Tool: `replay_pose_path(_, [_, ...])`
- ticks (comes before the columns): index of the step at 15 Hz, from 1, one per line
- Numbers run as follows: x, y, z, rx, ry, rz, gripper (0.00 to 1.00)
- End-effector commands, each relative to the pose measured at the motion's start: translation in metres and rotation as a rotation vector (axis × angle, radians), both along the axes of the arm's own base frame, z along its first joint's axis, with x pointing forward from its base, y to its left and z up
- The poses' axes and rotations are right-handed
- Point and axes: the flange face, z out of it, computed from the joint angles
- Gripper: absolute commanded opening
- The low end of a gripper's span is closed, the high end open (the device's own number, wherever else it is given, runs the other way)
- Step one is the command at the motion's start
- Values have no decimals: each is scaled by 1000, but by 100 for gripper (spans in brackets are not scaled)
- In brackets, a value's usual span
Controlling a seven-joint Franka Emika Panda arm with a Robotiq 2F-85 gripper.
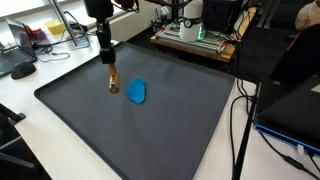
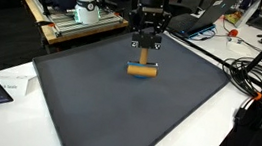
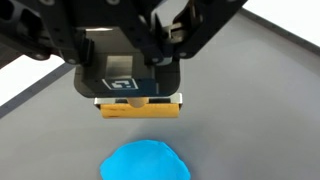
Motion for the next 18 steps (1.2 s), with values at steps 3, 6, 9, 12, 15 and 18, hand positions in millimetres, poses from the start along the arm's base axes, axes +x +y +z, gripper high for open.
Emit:
replay_pose_path(3, [-4,4,18,-67,138,-26,22])
replay_pose_path(6, [2,3,26,-29,226,-3,22])
replay_pose_path(9, [11,-8,33,6,262,-2,22])
replay_pose_path(12, [22,-37,31,75,280,-10,22])
replay_pose_path(15, [31,-76,21,200,294,-14,22])
replay_pose_path(18, [35,-118,9,312,305,-42,22])
